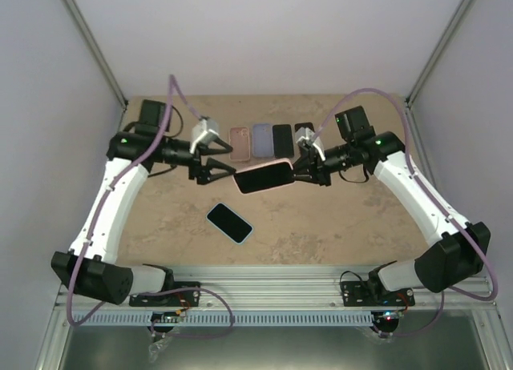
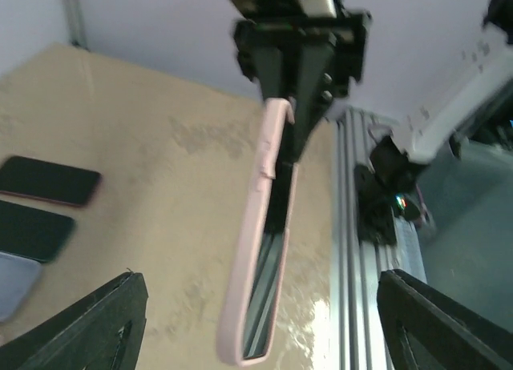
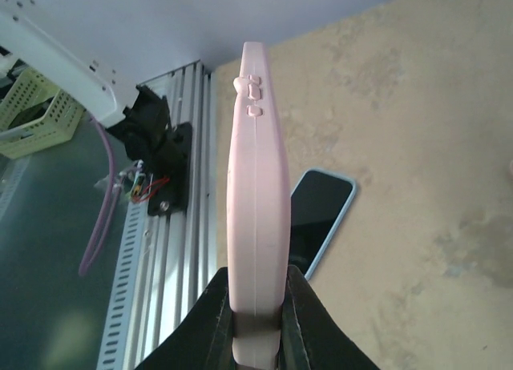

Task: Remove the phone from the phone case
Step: Remove the phone case from the phone.

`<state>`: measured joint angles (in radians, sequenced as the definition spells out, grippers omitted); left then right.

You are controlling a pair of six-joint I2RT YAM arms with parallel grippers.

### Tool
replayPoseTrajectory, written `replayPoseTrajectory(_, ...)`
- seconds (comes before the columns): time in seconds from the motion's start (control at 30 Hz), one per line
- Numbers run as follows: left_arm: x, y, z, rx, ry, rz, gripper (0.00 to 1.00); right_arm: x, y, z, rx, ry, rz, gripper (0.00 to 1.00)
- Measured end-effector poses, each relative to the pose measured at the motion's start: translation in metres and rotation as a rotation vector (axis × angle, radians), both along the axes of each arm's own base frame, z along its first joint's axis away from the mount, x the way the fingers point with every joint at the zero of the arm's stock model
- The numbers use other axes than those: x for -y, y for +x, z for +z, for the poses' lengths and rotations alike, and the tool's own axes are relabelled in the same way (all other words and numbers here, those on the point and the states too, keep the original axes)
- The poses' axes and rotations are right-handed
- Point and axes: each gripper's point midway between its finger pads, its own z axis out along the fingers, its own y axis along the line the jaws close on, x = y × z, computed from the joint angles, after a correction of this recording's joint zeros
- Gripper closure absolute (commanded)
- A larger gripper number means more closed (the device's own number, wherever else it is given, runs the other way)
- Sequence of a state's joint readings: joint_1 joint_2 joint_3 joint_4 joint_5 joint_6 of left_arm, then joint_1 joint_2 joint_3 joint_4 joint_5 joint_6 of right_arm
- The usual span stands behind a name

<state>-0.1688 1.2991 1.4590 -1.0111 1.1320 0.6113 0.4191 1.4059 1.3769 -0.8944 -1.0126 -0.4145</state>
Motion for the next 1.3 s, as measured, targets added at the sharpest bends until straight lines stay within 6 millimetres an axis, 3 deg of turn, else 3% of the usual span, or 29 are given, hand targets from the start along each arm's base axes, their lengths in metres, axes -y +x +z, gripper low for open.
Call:
replayPoseTrajectory(0.2,0.033,-0.037,-0.038,-0.034,0.122,-0.136,0.3,0.002,-0.013,-0.025,-0.038,-0.051,0.039,0.99)
replayPoseTrajectory(0.53,0.056,-0.051,-0.066,-0.036,0.229,-0.219,0.39,-0.011,-0.042,-0.041,-0.016,-0.114,0.14,1.0)
replayPoseTrajectory(0.87,0.072,-0.066,-0.094,-0.086,0.316,-0.305,0.67,-0.016,-0.049,-0.051,0.017,-0.179,0.161,0.99)
replayPoseTrajectory(1.03,0.076,-0.065,-0.102,-0.088,0.342,-0.313,0.97,-0.013,-0.053,-0.056,0.018,-0.208,0.171,0.99)
replayPoseTrajectory(1.1,0.076,-0.063,-0.104,-0.102,0.347,-0.304,1.0,-0.013,-0.054,-0.056,0.023,-0.215,0.171,0.98)
replayPoseTrajectory(1.2,0.079,-0.062,-0.102,-0.116,0.335,-0.292,1.0,-0.011,-0.052,-0.054,0.042,-0.222,0.16,0.82)
replayPoseTrajectory(1.23,0.08,-0.062,-0.101,-0.117,0.325,-0.289,1.0,-0.01,-0.052,-0.052,0.05,-0.224,0.154,0.69)
replayPoseTrajectory(1.3,0.081,-0.061,-0.1,-0.126,0.309,-0.279,1.0,-0.009,-0.049,-0.048,0.061,-0.217,0.133,0.34)
